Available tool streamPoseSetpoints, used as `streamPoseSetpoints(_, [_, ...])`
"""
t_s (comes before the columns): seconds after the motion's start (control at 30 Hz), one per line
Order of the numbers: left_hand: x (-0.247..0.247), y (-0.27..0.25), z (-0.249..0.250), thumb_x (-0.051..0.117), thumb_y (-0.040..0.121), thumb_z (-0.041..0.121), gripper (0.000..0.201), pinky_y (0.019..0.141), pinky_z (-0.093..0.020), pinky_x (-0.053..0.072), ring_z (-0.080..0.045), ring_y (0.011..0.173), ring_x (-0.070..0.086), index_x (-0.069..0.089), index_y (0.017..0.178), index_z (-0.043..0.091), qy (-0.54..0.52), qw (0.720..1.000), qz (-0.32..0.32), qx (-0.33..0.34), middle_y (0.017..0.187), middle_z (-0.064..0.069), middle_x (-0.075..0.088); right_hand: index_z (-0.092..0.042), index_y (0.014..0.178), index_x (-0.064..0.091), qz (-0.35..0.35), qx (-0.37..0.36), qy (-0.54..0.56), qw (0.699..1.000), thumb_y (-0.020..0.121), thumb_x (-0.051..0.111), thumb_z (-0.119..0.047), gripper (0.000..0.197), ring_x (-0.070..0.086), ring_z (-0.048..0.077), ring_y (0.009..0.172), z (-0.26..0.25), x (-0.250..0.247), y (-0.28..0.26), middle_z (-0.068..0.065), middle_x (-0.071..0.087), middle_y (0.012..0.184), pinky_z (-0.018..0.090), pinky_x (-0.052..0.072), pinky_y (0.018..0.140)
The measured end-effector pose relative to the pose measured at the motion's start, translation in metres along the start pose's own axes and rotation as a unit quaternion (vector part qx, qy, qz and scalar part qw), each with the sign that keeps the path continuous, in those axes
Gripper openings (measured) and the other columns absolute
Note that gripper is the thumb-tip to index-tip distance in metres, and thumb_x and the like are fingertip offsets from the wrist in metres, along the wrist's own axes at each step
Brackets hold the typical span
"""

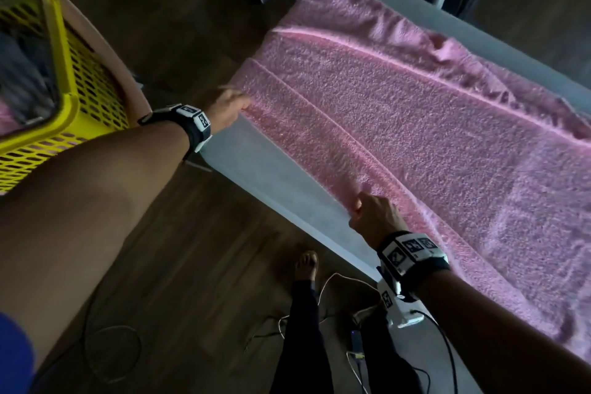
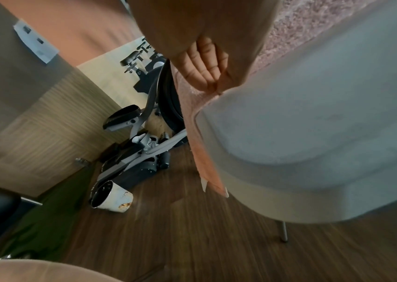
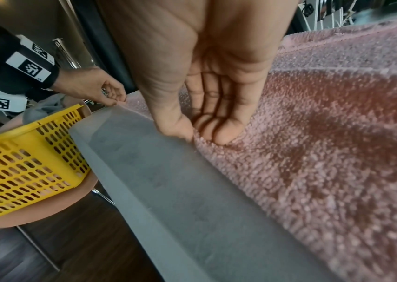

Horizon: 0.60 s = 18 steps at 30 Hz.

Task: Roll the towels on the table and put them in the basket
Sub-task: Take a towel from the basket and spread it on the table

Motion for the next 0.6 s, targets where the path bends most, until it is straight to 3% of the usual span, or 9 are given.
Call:
streamPoseSetpoints(0.03, [-0.003, -0.001, -0.002, 0.041, 0.093, 0.024, 0.018, 0.094, -0.036, 0.036, -0.006, 0.087, 0.05, 0.056, 0.084, 0.028, -0.015, 0.999, -0.028, -0.01, 0.092, 0.011, 0.053, -0.012, 0.097, 0.061, 0.003, -0.002, 0.003, 1.0, 0.079, 0.061, -0.009, 0.018, 0.062, 0.022, 0.072, -0.001, -0.002, 0.0, 0.004, 0.062, 0.082, 0.029, 0.051, 0.062])
streamPoseSetpoints(0.07, [-0.003, -0.003, -0.003, 0.045, 0.091, 0.01, 0.019, 0.091, -0.037, 0.036, -0.02, 0.091, 0.056, 0.063, 0.089, 0.015, -0.005, 1.0, -0.028, -0.005, 0.096, -0.006, 0.06, -0.012, 0.097, 0.063, 0.005, -0.005, 0.004, 1.0, 0.079, 0.061, -0.009, 0.018, 0.06, 0.02, 0.07, -0.002, -0.003, -0.002, 0.004, 0.061, 0.082, 0.026, 0.047, 0.06])
streamPoseSetpoints(0.1, [-0.005, -0.006, -0.002, 0.048, 0.082, -0.008, 0.019, 0.081, -0.036, 0.035, -0.03, 0.085, 0.06, 0.064, 0.084, 0.001, 0.018, 0.999, 0.008, 0.034, 0.089, -0.02, 0.062, -0.012, 0.098, 0.064, 0.008, -0.012, 0.003, 1.0, 0.08, 0.061, -0.01, 0.018, 0.057, 0.018, 0.07, -0.003, -0.005, -0.004, 0.005, 0.063, 0.085, 0.025, 0.044, 0.06])
streamPoseSetpoints(0.17, [-0.013, -0.024, 0.003, 0.049, 0.06, -0.025, 0.023, 0.064, -0.028, 0.024, -0.031, 0.059, 0.055, 0.056, 0.062, -0.003, 0.048, 0.994, 0.048, 0.085, 0.063, -0.02, 0.055, -0.012, 0.098, 0.066, 0.009, -0.038, 0.005, 0.999, 0.081, 0.061, -0.011, 0.018, 0.056, 0.018, 0.073, -0.007, -0.007, -0.013, 0.006, 0.065, 0.09, 0.025, 0.043, 0.062])
streamPoseSetpoints(0.23, [-0.022, -0.053, -0.004, 0.055, 0.061, -0.024, 0.022, 0.066, -0.027, 0.026, -0.029, 0.061, 0.053, 0.056, 0.061, -0.001, 0.064, 0.99, 0.099, 0.081, 0.062, -0.016, 0.055, -0.01, 0.096, 0.067, 0.003, -0.073, 0.027, 0.997, 0.081, 0.063, -0.01, 0.015, 0.061, 0.021, 0.077, -0.015, -0.002, -0.027, 0.008, 0.067, 0.092, 0.03, 0.05, 0.066])
streamPoseSetpoints(0.3, [-0.025, -0.087, -0.02, 0.058, 0.067, -0.014, 0.015, 0.061, -0.031, 0.037, -0.031, 0.07, 0.056, 0.061, 0.069, 0.0, 0.09, 0.989, 0.108, 0.05, 0.07, -0.015, 0.06, -0.01, 0.094, 0.067, -0.007, -0.111, 0.044, 0.993, 0.081, 0.065, -0.009, 0.013, 0.064, 0.024, 0.079, -0.021, 0.01, -0.043, 0.009, 0.068, 0.093, 0.036, 0.055, 0.07])
streamPoseSetpoints(0.37, [-0.023, -0.12, -0.031, 0.052, 0.069, -0.001, 0.012, 0.059, -0.038, 0.045, -0.032, 0.072, 0.057, 0.062, 0.069, 0.005, 0.117, 0.987, 0.1, 0.051, 0.071, -0.013, 0.061, -0.011, 0.093, 0.066, -0.018, -0.145, 0.056, 0.988, 0.082, 0.065, -0.008, 0.011, 0.064, 0.023, 0.078, -0.026, 0.026, -0.057, 0.006, 0.067, 0.093, 0.034, 0.056, 0.068])
streamPoseSetpoints(0.47, [-0.013, -0.151, -0.036, 0.042, 0.065, 0.012, 0.017, 0.058, -0.037, 0.041, -0.031, 0.067, 0.057, 0.058, 0.063, 0.007, 0.124, 0.986, 0.087, 0.076, 0.065, -0.011, 0.059, -0.012, 0.095, 0.063, -0.061, -0.154, 0.069, 0.984, 0.082, 0.066, -0.009, 0.013, 0.063, 0.021, 0.081, -0.03, 0.047, -0.069, 0.005, 0.065, 0.097, 0.033, 0.056, 0.068])
streamPoseSetpoints(0.6, [0.007, -0.169, -0.044, 0.051, 0.061, 0.001, 0.013, 0.058, -0.039, 0.044, -0.032, 0.066, 0.057, 0.06, 0.065, 0.01, 0.134, 0.989, 0.043, 0.042, 0.067, -0.012, 0.06, -0.014, 0.096, 0.064, -0.088, -0.142, 0.057, 0.984, 0.082, 0.067, -0.015, 0.015, 0.065, 0.024, 0.084, -0.029, 0.067, -0.068, 0.006, 0.067, 0.1, 0.031, 0.053, 0.07])
Point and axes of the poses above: each hand's wrist, its own y-axis towards the middle knuckle, its own x-axis out of the palm, z = x × y, the point moved 1 cm from there along y, towards the middle knuckle
